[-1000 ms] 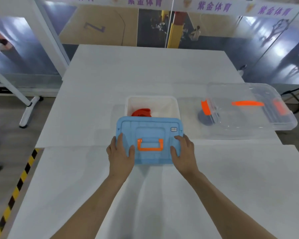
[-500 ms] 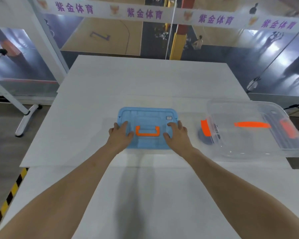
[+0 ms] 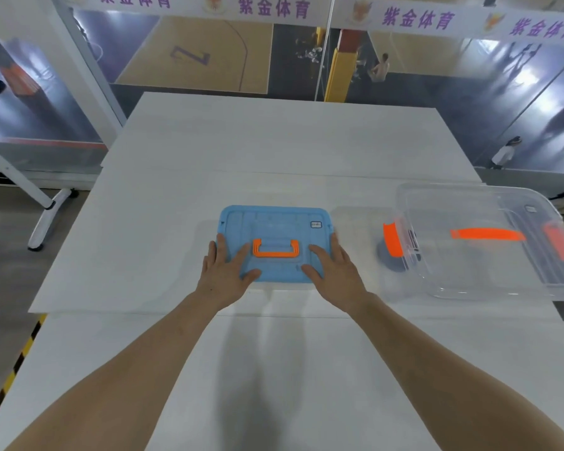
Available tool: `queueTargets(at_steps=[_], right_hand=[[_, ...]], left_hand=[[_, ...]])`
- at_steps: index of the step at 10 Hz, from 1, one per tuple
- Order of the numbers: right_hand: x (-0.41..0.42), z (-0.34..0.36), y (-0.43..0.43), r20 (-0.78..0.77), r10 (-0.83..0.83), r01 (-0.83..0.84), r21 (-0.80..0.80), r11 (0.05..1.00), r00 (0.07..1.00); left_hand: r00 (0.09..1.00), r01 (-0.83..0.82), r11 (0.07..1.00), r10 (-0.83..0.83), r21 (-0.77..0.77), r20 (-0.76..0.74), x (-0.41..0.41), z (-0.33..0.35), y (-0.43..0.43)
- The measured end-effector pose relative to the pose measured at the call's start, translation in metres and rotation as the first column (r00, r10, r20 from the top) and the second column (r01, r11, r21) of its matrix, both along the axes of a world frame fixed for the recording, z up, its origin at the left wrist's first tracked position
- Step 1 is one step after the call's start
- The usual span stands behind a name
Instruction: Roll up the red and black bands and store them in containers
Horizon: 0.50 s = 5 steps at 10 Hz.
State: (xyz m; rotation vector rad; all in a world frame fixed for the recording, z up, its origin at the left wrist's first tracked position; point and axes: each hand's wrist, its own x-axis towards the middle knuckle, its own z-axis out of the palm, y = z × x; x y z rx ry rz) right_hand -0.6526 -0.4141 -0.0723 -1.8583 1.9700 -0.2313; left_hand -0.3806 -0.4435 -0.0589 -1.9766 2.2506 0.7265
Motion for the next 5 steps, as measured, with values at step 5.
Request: queueTargets(at_steps=[5], right_hand=[[0.023,0.066,0.042,-0.180,0.047,-0.040,0.040,0.998,0.982]], left_hand=[[0.994,0.063,0.997,-0.058,-0.049,0.090,-0.019,0.052,0.052]])
